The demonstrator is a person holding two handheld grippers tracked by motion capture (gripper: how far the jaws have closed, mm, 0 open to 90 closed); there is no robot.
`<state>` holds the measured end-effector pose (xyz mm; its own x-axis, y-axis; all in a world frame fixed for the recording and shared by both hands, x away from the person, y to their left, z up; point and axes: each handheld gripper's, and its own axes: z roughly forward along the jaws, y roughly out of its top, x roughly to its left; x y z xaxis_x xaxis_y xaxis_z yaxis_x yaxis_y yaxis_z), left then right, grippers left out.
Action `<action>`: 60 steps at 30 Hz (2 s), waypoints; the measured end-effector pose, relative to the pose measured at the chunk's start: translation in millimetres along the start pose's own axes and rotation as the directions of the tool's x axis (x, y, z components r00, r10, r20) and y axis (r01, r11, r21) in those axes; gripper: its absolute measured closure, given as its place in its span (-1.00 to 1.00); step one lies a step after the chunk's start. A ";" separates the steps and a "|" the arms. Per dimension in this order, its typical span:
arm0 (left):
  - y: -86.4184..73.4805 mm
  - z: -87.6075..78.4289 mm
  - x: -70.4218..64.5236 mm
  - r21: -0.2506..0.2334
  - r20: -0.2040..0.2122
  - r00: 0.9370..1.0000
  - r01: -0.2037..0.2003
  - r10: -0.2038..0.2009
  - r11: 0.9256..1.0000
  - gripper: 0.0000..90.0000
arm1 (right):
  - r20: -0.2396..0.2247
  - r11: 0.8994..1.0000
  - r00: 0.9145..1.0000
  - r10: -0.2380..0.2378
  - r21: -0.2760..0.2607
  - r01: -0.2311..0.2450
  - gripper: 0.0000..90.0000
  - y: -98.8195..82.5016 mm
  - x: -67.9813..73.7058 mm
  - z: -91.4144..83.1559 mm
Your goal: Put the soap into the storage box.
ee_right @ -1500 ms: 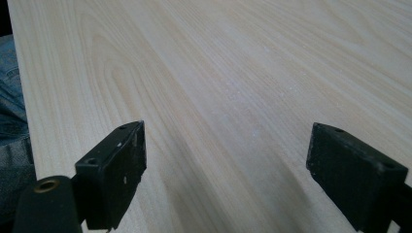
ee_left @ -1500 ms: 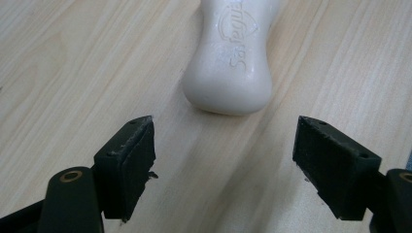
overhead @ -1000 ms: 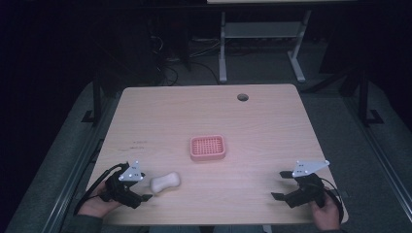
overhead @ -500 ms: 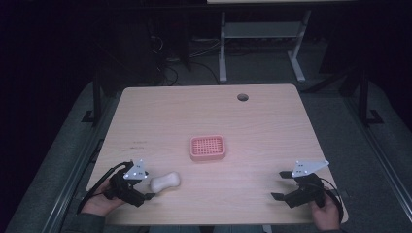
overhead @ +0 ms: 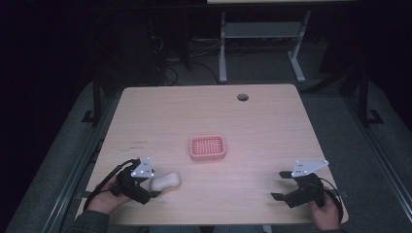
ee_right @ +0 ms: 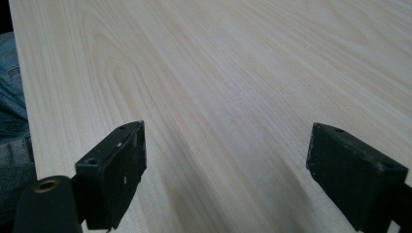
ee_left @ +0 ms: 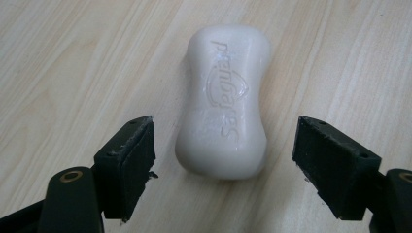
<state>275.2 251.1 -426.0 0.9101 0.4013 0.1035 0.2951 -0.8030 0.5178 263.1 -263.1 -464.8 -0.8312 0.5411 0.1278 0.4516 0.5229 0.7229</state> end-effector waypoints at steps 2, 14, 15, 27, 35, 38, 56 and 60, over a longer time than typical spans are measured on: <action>1.4 1.8 0.5 0.002 0.005 1.000 -0.002 0.002 1.000 -0.49 | 0.000 1.000 1.000 0.001 0.000 -0.001 -0.69 0.1 0.1 0.3; 3.7 5.9 2.8 0.007 0.025 1.000 0.006 -0.006 1.000 -0.49 | -0.003 1.000 1.000 -0.002 0.003 0.002 -0.69 0.9 0.3 1.7; 4.2 6.8 3.3 0.006 0.030 1.000 0.005 -0.005 1.000 -0.49 | -0.003 1.000 1.000 -0.002 0.003 0.002 -0.68 1.0 0.4 1.8; 10.6 12.6 6.5 0.016 0.046 0.999 -0.006 0.005 1.000 -0.50 | -0.006 1.000 1.000 0.002 0.010 -0.002 -0.68 1.6 1.0 2.8; 17.4 18.2 8.8 0.028 0.056 0.998 -0.024 0.022 0.999 -0.54 | -0.006 1.000 1.000 -0.001 0.009 0.001 -0.69 1.5 0.3 3.1; 20.5 21.6 9.5 0.033 0.063 0.998 -0.024 0.022 0.999 -0.57 | -0.006 1.000 1.000 -0.002 0.010 0.002 -0.69 1.6 0.3 3.2; 26.3 30.3 10.5 0.060 0.086 0.996 -0.027 0.021 0.998 -0.53 | -0.006 1.000 1.000 -0.003 0.011 0.003 -0.69 1.7 0.4 3.3; 26.5 30.5 9.5 0.066 0.077 0.996 -0.037 0.032 0.997 -0.39 | -0.006 1.000 1.000 -0.001 0.013 0.001 -0.69 2.0 0.8 3.2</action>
<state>300.5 220.2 -437.2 0.9389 0.3399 0.0540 0.2796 -0.8449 0.4560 264.3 -259.5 -465.5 -0.8337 0.5364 0.1315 0.4550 0.5321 0.7140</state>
